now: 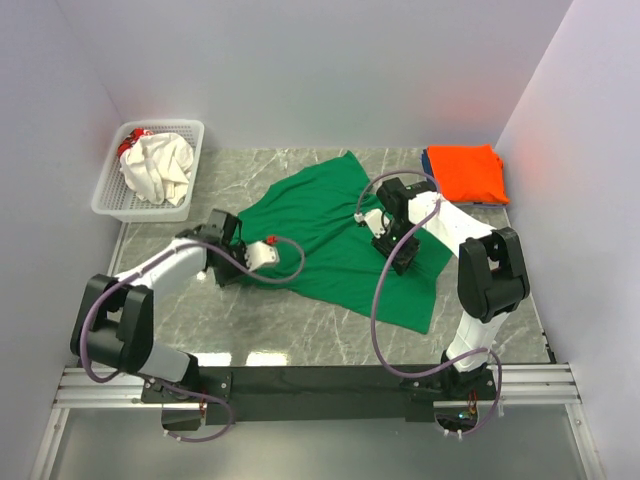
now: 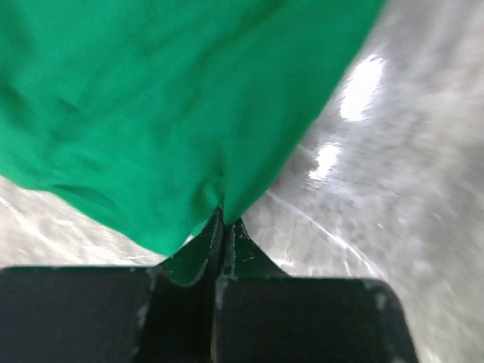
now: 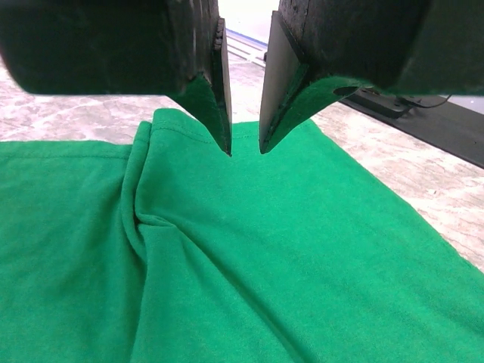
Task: Fold and stack the t-shirts
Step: Flatten the tshirt out
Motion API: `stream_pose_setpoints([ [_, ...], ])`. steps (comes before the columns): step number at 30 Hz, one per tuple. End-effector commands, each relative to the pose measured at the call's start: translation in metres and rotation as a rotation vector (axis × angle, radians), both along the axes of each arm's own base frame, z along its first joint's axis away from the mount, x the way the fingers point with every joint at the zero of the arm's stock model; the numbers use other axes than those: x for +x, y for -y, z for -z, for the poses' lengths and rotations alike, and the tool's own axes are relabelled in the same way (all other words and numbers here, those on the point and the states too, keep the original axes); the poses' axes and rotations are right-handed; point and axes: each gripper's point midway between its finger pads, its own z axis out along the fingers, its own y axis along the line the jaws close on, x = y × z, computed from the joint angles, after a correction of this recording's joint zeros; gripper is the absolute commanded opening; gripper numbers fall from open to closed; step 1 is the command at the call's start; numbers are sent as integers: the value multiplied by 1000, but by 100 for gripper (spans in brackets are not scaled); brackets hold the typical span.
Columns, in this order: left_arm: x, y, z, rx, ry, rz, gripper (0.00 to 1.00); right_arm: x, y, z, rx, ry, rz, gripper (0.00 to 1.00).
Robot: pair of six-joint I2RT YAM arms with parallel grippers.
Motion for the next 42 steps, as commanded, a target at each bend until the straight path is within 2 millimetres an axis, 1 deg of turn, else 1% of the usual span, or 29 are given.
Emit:
stream_pose_setpoints([
  [1, -11, 28, -39, -119, -105, 126, 1, -5, 0, -10, 12, 23, -11, 29],
  [2, -6, 39, -60, -162, -121, 141, 1, -5, 0, -11, 13, 23, -15, 29],
  [3, -2, 43, -67, -179, -144, 136, 1, -5, 0, -10, 12, 24, -14, 29],
  [4, 4, 47, -59, -179, -210, 123, 1, -5, 1, -9, 9, 23, -15, 29],
  [5, 29, 54, -77, -203, -179, 115, 1, -5, 2, -8, 5, 23, -15, 29],
  [6, 31, 58, -77, -220, -237, 91, 1, -4, 3, -6, 1, 20, -20, 29],
  [7, 44, 62, -57, -214, -306, 55, 5, -5, 4, -4, -7, 18, -20, 28],
  [8, 73, 66, -69, -242, -262, 28, 13, -4, 5, -3, -10, 17, -18, 28],
  [9, 89, 70, -66, -266, -259, -23, 35, -4, 6, -2, -11, 16, -18, 28],
  [10, 107, 72, -48, -266, -275, -73, 41, -3, 7, -2, -12, 18, -12, 29],
  [11, 134, 70, -57, -295, -220, -120, 47, -4, 6, -2, -11, 16, -12, 28],
  [12, 146, 71, -59, -337, -219, -181, 52, -4, 6, -2, -6, 14, -8, 29],
  [13, 155, 71, -59, -369, -216, -198, 53, -5, 5, -2, -3, 11, -6, 29],
  [14, 167, 63, -71, -407, -189, -219, 55, -6, 5, -3, -1, 10, -6, 28],
  [15, 166, 64, -79, -459, -193, -214, 57, -8, 5, -6, 6, 15, -5, 28],
  [16, 166, 62, -99, -486, -145, -193, 58, -10, 5, -6, 8, 12, -5, 28],
  [17, 155, 57, -94, -493, -155, -193, 59, -11, 5, -7, 15, 14, -2, 29],
  [18, 149, 56, -98, -492, -127, -164, 59, -12, 4, -8, 22, 12, 0, 29],
  [19, 140, 56, -117, -498, -69, -134, 60, -12, 2, -8, 27, 11, 0, 28],
  [20, 128, 58, -105, -492, -71, -120, 60, -13, 1, -8, 32, 8, 1, 28],
  [21, 121, 60, -106, -490, -58, -104, 61, -12, -1, -7, 41, 0, 4, 29],
  [22, 105, 67, -103, -470, -57, -77, 61, -12, -2, -6, 44, -6, 6, 29],
  [23, 100, 72, -101, -456, -58, -59, 61, -12, -2, -4, 45, -12, 9, 28],
  [24, 93, 76, -97, -446, -69, -46, 60, -11, -3, -3, 48, -11, 9, 29],
  [25, 84, 84, -88, -421, -89, -22, 61, -10, -3, -2, 46, -12, 9, 28],
  [28, 78, 96, -73, -382, -85, 3, 62, -10, -3, 0, 44, -18, 11, 29],
  [34, 76, 114, -50, -291, -93, 82, 64, -14, 1, 3, 32, -28, 14, 28],
  [40, 85, 113, -30, -209, -74, 80, 63, -17, 5, 6, 28, -32, 17, 29],
  [42, 84, 112, -25, -187, -86, 88, 56, -17, 7, 6, 28, -32, 22, 28],
])
